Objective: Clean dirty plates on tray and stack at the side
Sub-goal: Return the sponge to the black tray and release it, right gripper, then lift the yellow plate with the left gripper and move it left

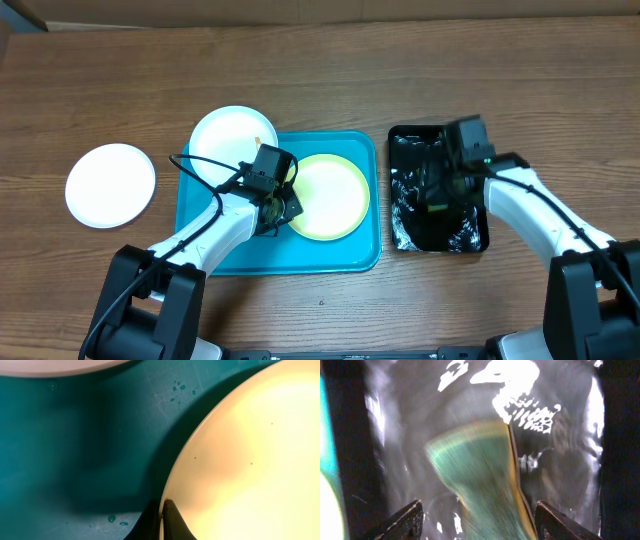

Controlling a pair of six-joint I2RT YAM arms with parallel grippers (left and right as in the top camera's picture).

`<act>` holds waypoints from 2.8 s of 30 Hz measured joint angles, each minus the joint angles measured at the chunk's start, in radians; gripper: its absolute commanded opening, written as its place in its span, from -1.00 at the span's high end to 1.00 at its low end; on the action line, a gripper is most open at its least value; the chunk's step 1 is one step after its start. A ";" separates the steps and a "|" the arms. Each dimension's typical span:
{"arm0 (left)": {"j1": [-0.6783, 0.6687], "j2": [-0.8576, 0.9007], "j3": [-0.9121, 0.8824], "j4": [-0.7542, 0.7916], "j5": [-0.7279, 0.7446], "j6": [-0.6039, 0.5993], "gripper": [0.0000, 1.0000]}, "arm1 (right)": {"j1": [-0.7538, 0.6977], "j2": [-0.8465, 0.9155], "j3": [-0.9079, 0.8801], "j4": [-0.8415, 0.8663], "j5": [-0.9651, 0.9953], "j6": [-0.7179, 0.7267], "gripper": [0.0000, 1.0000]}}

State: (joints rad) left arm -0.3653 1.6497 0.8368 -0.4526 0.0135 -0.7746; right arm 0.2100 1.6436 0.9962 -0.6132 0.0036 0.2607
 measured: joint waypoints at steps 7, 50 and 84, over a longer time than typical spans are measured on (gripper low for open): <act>0.000 0.000 0.000 0.000 0.000 0.000 0.92 | 0.000 0.004 -0.011 0.054 0.036 -0.002 -0.17; 0.000 0.000 0.000 0.000 0.000 0.080 0.92 | 0.000 -0.029 0.145 -0.135 0.038 -0.003 -1.00; 0.000 -0.219 0.238 -0.327 -0.081 0.209 0.92 | 0.000 -0.029 0.145 -0.135 0.037 -0.003 -1.00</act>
State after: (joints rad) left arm -0.3649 1.4303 1.0744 -0.7795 -0.0673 -0.5655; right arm 0.2096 1.6150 1.1416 -0.7486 0.0410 0.2573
